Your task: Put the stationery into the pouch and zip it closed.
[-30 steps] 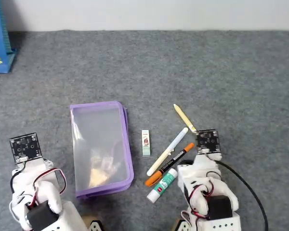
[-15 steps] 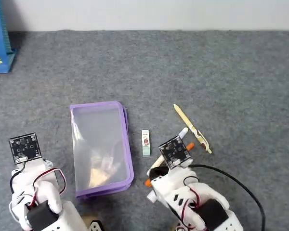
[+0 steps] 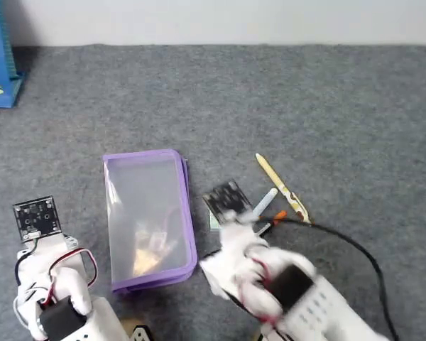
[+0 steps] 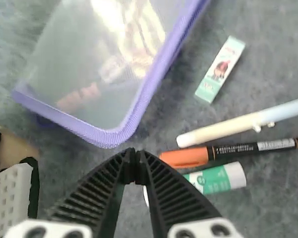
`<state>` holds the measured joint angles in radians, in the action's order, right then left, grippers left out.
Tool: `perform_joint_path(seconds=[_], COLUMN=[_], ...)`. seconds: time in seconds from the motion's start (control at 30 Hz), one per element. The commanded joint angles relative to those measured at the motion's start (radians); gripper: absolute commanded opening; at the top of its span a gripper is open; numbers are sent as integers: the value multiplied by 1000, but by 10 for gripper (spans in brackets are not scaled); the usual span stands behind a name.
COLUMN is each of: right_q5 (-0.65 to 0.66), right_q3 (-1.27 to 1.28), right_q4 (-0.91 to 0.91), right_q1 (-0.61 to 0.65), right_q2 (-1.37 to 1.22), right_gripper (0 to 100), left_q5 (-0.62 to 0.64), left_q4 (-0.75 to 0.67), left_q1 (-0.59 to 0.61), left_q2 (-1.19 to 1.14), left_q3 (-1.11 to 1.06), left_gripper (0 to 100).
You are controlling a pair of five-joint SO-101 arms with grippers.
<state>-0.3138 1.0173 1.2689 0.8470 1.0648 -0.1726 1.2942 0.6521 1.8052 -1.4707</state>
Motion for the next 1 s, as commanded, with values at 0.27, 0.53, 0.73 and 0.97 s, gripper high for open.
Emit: perform_joint_path(seconds=[0.27,0.53,0.73,0.97], right_q5=[-144,-157,-201,-203], right_q3=[-278,-334,-379,-407], right_q4=[-202,-209,-202,-236], right_q1=[8,85,145,186], right_q2=[-667,-704,-704,-728], right_gripper=[259,292,292,292], left_q5=[-8,-8,-8,-8], left_q4=[3,3,3,2], left_q1=[3,3,5,5], left_q2=[12,12,12,12], left_q3=[56,56,56,56], left_gripper=[15,15,15,15])
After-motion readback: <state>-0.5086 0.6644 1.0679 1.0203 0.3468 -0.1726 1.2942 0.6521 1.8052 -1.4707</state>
